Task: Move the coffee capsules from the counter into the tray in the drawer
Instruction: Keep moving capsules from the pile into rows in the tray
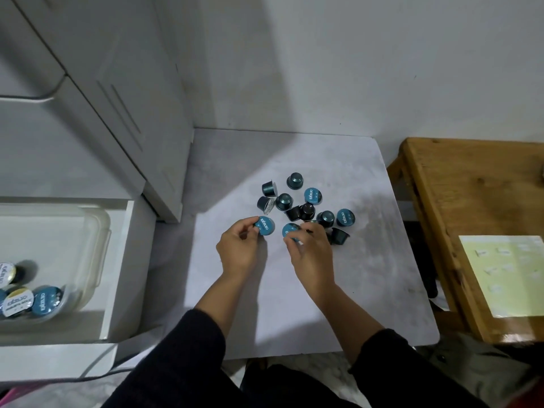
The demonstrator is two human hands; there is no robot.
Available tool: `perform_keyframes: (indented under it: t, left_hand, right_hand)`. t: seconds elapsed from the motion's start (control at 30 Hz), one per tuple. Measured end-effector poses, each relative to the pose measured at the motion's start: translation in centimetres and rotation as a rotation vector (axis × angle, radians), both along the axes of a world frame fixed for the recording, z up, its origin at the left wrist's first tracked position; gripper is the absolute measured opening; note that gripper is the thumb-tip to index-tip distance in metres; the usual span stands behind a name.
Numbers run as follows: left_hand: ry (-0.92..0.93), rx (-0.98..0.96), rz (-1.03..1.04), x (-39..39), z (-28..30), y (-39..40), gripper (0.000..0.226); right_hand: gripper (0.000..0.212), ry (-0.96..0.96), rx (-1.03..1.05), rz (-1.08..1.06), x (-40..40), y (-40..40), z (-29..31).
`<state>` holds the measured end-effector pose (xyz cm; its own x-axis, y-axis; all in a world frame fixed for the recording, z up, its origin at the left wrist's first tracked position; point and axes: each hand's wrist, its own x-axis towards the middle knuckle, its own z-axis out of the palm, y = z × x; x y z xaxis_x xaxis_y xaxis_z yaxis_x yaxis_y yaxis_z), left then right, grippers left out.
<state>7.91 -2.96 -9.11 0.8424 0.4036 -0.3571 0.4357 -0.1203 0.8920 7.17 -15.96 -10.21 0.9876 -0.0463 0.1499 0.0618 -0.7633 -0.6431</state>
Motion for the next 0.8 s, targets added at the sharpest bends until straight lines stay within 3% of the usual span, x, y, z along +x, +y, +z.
perform_keyframes:
  t: [0.03,0.13,0.23,0.3,0.5,0.67,0.8]
  left_hand:
    - [0.007,-0.011,0.014,-0.2,-0.1,0.3,0.020]
    - [0.032,-0.072,0.068,-0.4,-0.3,1.0,0.023]
    - [0.055,-0.133,0.089,-0.5,-0.1,1.5,0.026]
    - [0.045,-0.155,0.087,-0.7,0.2,1.7,0.029]
    - [-0.030,-0.216,0.019,-1.2,3.0,2.7,0.035]
    - [-0.134,-0.257,-0.153,-2.0,9.1,4.6,0.030]
    - [-0.194,-0.151,-0.318,-3.3,13.6,8.3,0.030]
  right_hand:
    - [0.004,0.063,0.008,-0.023,0.3,0.1,0.1]
    - [0.034,0.198,0.025,-0.070,1.3,0.4,1.0]
    - [0.014,0.301,0.122,-0.124,2.0,0.4,1.4]
    - [0.015,0.338,0.225,-0.147,2.0,0.3,1.5]
    - [0.020,0.306,0.496,-0.131,1.9,0.6,3.2]
    - [0.034,0.316,0.578,-0.060,2.7,1.1,8.1]
    - [0.025,0.273,0.560,0.036,2.4,2.5,13.0]
